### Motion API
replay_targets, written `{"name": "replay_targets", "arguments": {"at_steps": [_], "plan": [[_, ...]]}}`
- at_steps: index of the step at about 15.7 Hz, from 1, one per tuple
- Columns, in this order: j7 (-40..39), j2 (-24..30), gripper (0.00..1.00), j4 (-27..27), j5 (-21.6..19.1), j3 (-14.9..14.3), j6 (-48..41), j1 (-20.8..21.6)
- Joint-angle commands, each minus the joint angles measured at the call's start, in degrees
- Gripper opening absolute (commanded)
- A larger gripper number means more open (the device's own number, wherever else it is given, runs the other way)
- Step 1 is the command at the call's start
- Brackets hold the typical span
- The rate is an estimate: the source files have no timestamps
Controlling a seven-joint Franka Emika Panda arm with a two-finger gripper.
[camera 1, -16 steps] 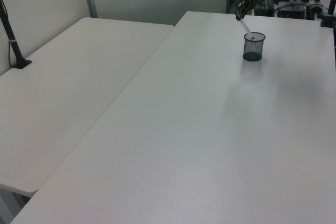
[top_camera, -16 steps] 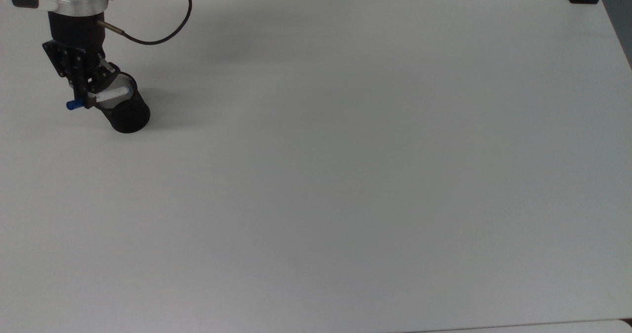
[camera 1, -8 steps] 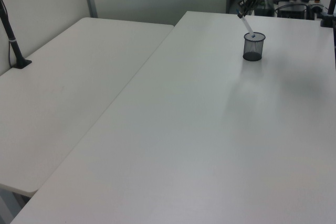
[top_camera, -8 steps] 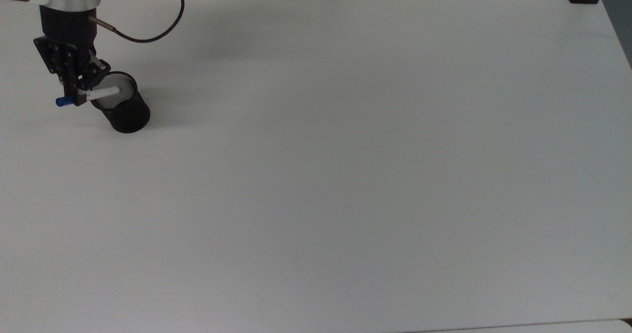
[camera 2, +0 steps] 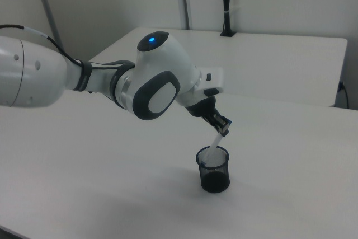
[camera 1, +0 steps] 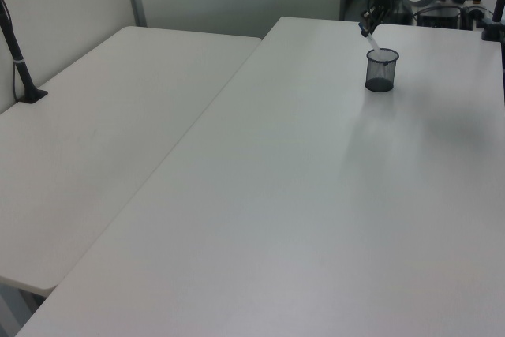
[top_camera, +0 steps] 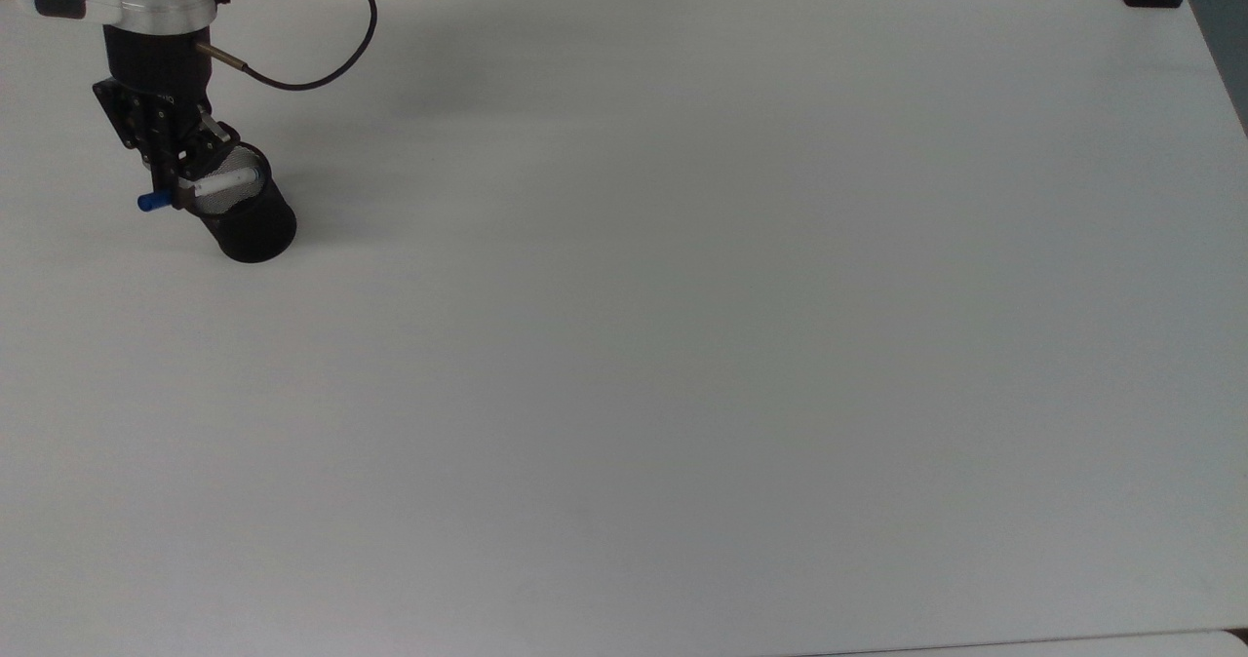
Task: Insert the marker
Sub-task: 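Lower the marker into the pen cup, then open the gripper and raise it away from the pen cup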
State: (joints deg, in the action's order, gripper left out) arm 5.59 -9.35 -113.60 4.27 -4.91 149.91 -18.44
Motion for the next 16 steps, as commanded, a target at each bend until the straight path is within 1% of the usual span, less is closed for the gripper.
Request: {"name": "replay_targets", "arguments": {"at_steps": [1,2,3,4,6,8,9,11,13,16], "plan": [[-0.93,2.67,0.39,-3.73,1.00,-0.02,1.18,-0.02],[-0.84,2.59,0.61,-3.73,1.00,-0.02,1.09,-0.02],[-0.67,2.59,0.86,-3.73,1.00,-0.02,1.00,-0.02],[-0.49,2.50,1.00,-3.64,1.00,-0.02,0.83,0.07],[-0.58,2.32,1.00,-3.38,1.00,-0.02,0.13,0.15],[-0.67,2.50,1.00,-2.24,0.92,-0.02,-3.72,0.15],[-0.58,2.41,1.00,-0.50,0.83,0.07,-7.31,0.42],[-0.58,1.97,1.00,4.59,0.74,0.86,-18.19,1.29],[-0.14,0.48,1.00,10.04,0.65,1.13,-28.22,5.58],[-0.05,0.47,1.00,14.98,0.39,1.13,-38.43,9.89]]}}
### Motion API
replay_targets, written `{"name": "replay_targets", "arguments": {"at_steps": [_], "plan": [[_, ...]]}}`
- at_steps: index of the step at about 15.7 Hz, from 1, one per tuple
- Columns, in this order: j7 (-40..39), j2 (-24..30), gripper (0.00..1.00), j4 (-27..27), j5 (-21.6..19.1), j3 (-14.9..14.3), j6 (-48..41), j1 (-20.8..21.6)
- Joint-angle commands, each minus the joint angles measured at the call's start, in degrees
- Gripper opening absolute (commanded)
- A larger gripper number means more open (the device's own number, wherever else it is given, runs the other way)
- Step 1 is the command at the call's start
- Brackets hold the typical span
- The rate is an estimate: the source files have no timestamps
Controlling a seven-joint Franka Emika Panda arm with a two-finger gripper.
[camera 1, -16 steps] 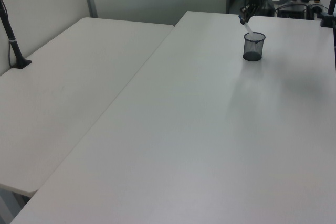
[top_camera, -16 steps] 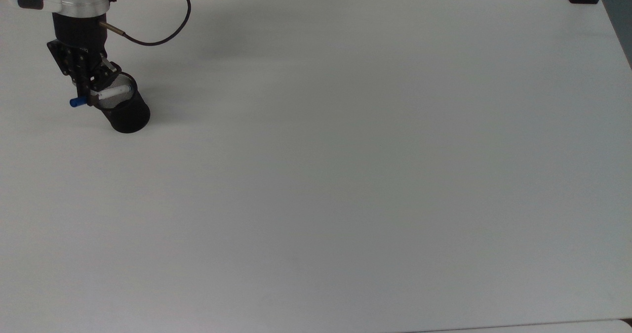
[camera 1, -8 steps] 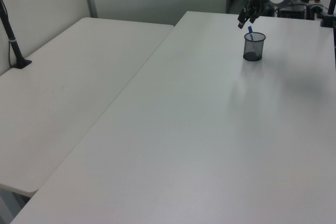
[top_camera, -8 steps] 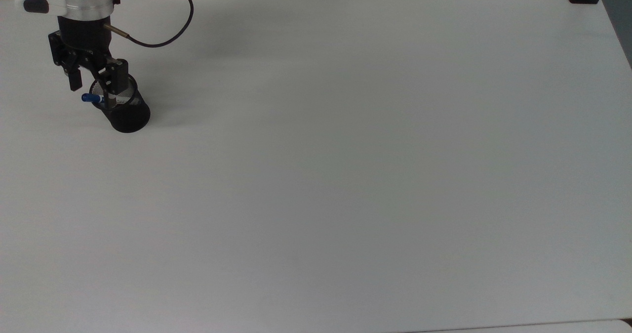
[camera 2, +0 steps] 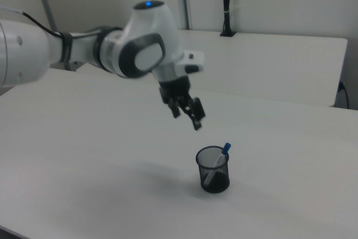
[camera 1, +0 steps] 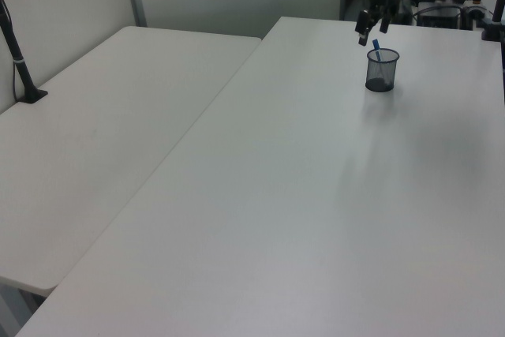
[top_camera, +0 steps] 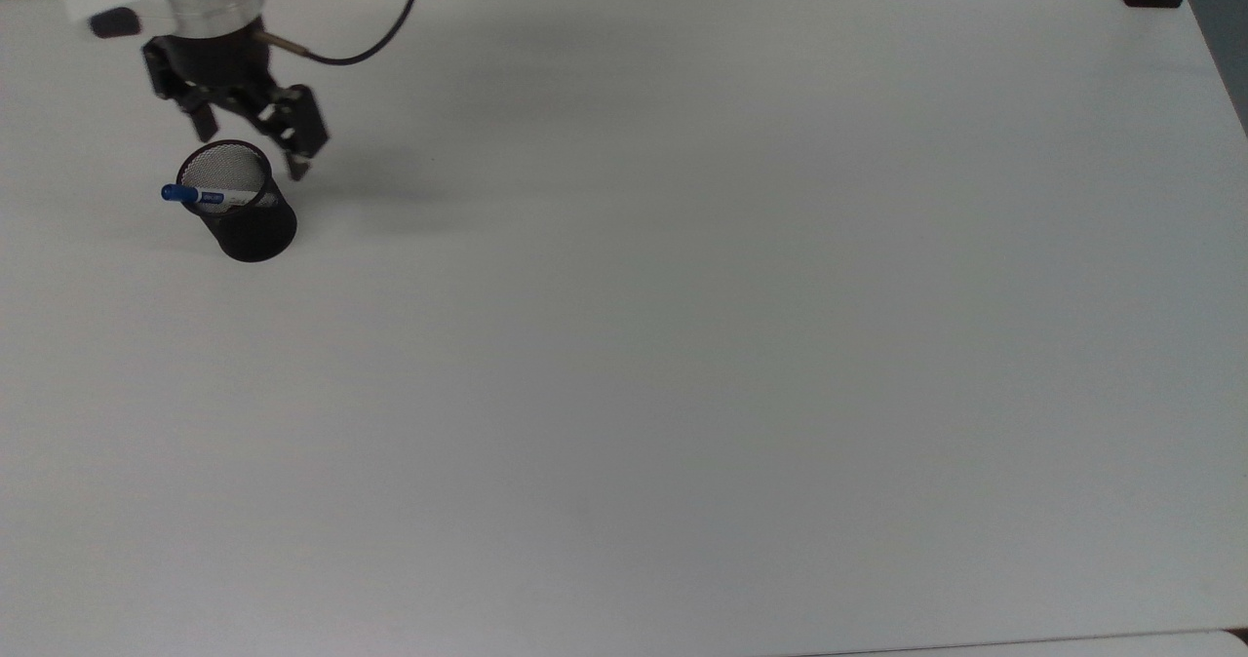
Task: Insert the marker
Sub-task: 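Open the gripper and raise it away from the pen cup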
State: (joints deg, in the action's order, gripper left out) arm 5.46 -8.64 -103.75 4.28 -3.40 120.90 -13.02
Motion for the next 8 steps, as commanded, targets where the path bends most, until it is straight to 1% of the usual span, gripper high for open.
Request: {"name": "replay_targets", "arguments": {"at_steps": [1,3,5,8], "plan": [[0.08,-0.07,1.00,6.27,0.38,-0.38,-12.68,5.97],[0.08,0.29,1.00,8.64,0.38,-0.38,-17.78,8.44],[-0.10,0.73,1.00,9.62,0.81,-0.37,-21.31,10.54],[-0.62,1.52,1.00,9.88,0.90,-0.38,-22.47,11.43]]}}
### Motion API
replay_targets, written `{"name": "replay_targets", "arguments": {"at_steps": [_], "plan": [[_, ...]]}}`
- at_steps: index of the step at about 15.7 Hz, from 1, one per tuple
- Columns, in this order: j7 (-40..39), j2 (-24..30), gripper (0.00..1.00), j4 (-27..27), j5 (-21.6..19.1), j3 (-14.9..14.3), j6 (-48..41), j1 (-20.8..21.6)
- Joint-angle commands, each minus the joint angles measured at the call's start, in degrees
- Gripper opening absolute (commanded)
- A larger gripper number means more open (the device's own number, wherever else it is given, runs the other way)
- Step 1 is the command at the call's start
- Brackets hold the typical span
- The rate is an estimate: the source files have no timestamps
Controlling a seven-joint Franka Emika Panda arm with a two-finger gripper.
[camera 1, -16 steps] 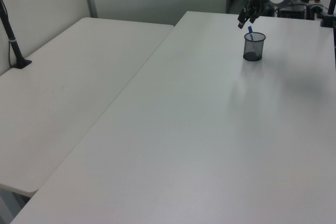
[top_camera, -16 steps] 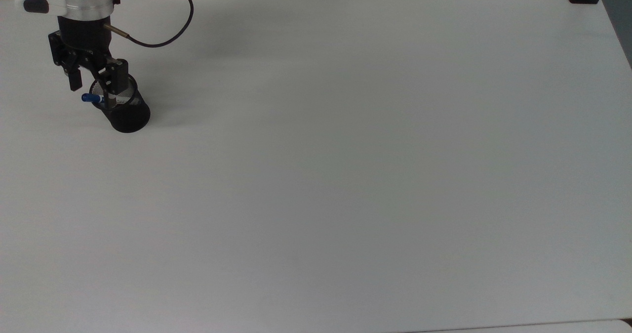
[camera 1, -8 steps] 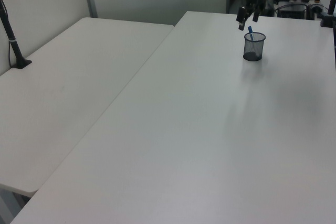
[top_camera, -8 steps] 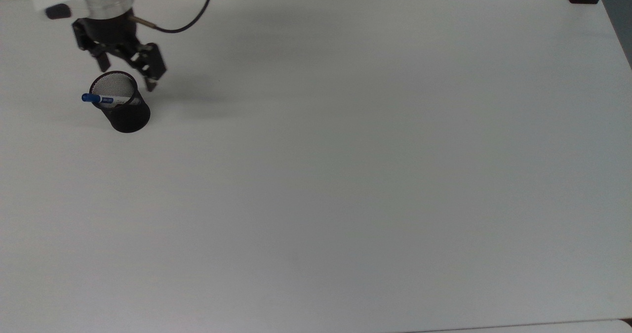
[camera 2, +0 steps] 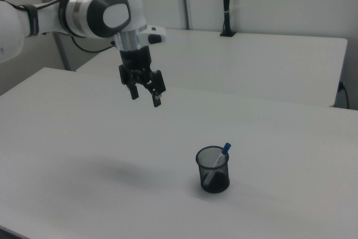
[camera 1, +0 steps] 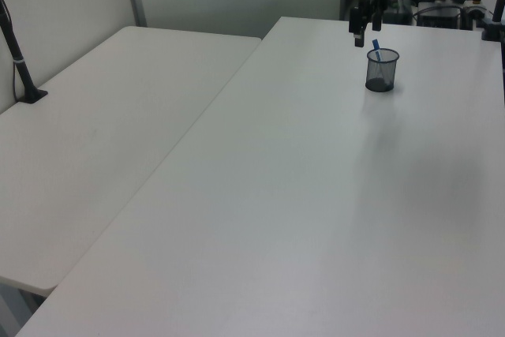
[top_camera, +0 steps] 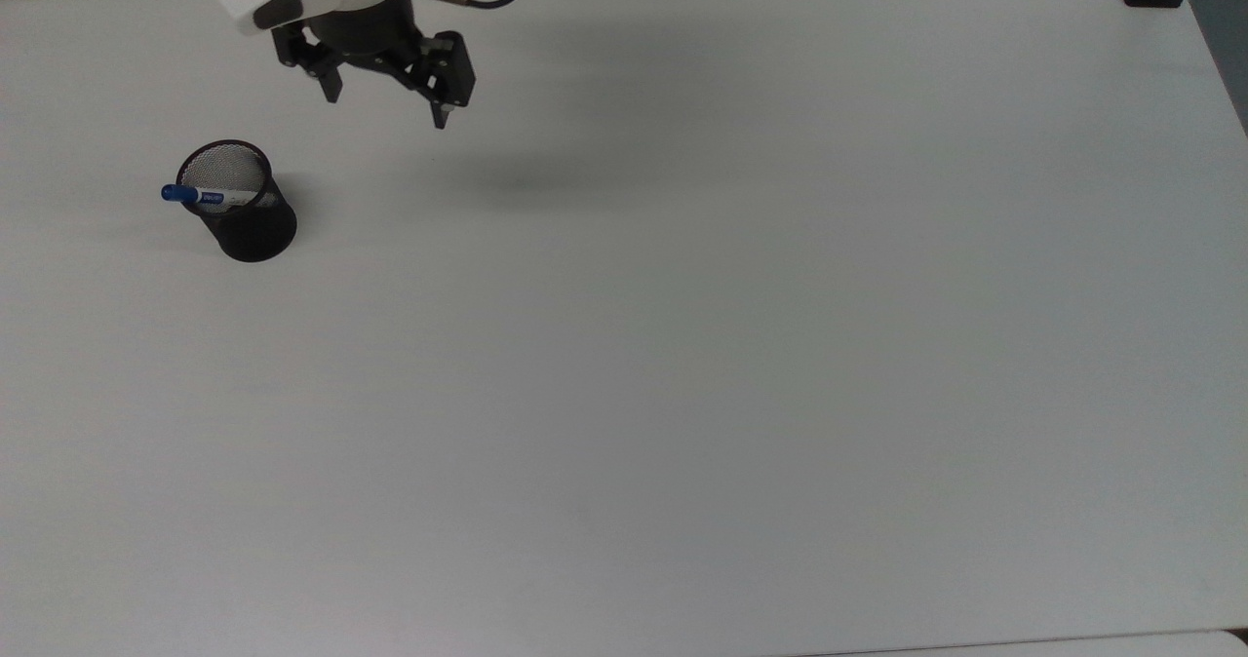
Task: Insert the marker
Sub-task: 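Open the gripper and raise it away from the pen cup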
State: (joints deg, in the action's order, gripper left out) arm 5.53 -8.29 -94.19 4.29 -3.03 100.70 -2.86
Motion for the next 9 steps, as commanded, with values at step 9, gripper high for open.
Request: {"name": "replay_targets", "arguments": {"at_steps": [9], "plan": [[-0.34,1.52,1.00,0.50,0.20,-1.01,-2.17,0.75]]}}
